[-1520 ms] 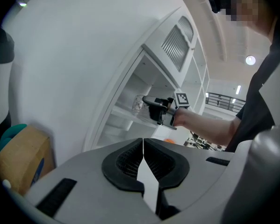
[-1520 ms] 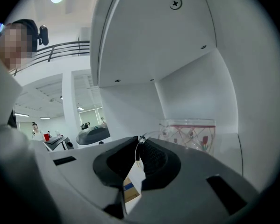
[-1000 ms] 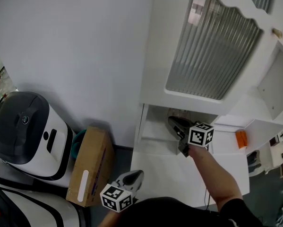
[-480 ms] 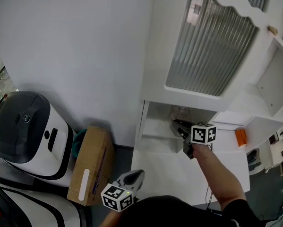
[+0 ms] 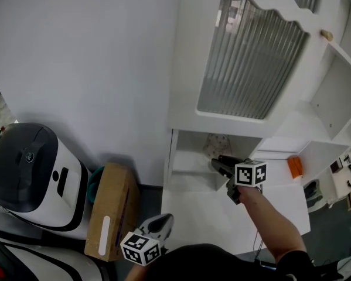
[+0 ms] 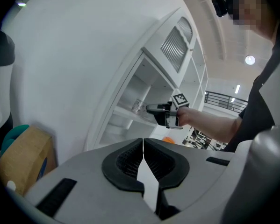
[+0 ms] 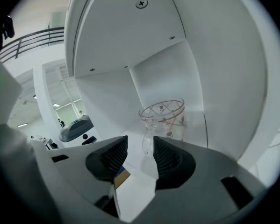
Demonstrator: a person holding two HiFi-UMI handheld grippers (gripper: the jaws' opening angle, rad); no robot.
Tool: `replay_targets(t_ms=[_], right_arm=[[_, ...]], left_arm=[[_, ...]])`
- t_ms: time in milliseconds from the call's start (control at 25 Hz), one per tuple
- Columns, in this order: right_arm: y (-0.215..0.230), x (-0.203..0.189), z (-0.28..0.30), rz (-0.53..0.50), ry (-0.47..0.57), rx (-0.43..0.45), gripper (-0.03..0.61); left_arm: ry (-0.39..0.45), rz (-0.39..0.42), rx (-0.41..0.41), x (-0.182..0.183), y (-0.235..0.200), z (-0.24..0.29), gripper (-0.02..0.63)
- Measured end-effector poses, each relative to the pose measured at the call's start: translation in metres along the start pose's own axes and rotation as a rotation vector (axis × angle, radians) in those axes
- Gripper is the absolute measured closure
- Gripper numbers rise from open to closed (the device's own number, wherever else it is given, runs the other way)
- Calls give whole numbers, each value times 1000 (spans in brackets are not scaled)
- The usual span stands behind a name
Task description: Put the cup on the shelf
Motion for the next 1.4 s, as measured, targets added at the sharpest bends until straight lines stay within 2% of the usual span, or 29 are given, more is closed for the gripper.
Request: replay_targets(t_ms=[240, 280, 320, 440, 760, 1040, 1200, 1280, 1400], right_arm=[[-8, 1, -22, -111, 78, -89, 448], [-9, -1, -24, -122, 79, -82, 462], [-10, -4, -25, -122, 70, -63, 525], [-8, -14, -20, -97, 22, -29, 545], [13, -19, -4, 14, 23, -93, 549], [17, -7, 20, -5, 3, -138, 549], [6, -7, 19, 9, 70, -167, 548], [-11, -11, 7, -53, 118, -188, 548], [-55, -26, -20, -324, 133, -209, 548]], left_arm=[[-8, 19, -32, 5, -1, 1, 595], [-12, 21, -34, 5, -2, 0, 595], [-15, 23, -35, 6, -3, -2, 595], [-21, 31, -35, 8, -6, -8, 595], [-5, 42, 13, 12, -21, -40, 595], [-3, 24, 40, 3, -23, -70, 595], [-25, -13, 64, -14, -31, -93, 595], [-46, -32, 63, -21, -36, -101, 595], [-86, -57, 45, -28, -41, -108, 595]])
Point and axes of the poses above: the fingertips, and each gripper's own axes: z forward along the fingers, y to its right, x out of its top, the point moved 8 cm from there along -z, backward along the fingers, and after that the axes turned 9 degrees about y, right-handed, at the moved point
